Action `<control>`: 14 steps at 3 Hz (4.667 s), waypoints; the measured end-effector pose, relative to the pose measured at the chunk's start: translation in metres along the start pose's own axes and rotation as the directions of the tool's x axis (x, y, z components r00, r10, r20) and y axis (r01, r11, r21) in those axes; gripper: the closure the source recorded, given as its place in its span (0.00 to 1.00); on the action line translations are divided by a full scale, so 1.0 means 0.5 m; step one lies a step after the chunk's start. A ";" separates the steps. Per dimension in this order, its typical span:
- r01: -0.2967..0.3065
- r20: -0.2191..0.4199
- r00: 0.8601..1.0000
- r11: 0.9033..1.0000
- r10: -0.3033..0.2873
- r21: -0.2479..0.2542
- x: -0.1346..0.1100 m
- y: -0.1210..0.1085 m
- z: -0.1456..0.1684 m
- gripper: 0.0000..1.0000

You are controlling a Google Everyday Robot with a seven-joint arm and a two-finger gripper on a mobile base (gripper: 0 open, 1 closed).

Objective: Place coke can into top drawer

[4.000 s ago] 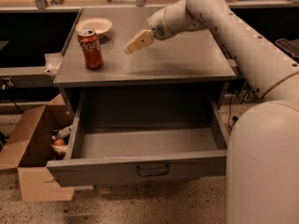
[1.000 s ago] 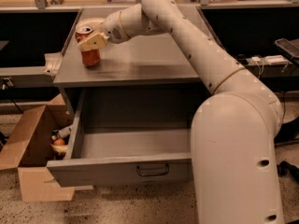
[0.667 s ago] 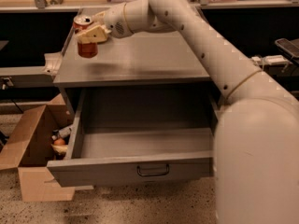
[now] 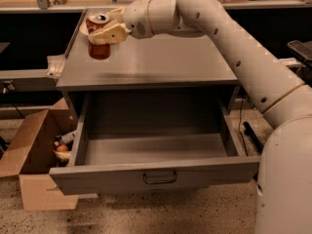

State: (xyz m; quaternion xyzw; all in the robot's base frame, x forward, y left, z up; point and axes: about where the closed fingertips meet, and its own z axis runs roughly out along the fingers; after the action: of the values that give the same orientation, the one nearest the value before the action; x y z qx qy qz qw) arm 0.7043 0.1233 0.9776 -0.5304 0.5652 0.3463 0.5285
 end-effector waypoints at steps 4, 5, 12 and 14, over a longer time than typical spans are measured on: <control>0.040 -0.147 0.986 0.965 -0.080 -0.260 0.093 0.287 -0.063 1.00; 0.025 -0.155 0.986 0.964 -0.068 -0.264 0.122 0.296 -0.059 1.00; -0.088 -0.279 0.959 0.986 0.045 -0.142 0.495 0.279 -0.058 1.00; -0.086 -0.297 0.953 0.995 0.066 -0.052 0.630 0.253 -0.069 0.81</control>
Offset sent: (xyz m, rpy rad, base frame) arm -0.1593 -0.0149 -0.0334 -0.2557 -0.0470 0.3118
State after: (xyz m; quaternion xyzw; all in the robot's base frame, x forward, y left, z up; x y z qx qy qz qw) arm 0.6126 0.0420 0.6591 -0.5707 0.6461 0.3016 0.4073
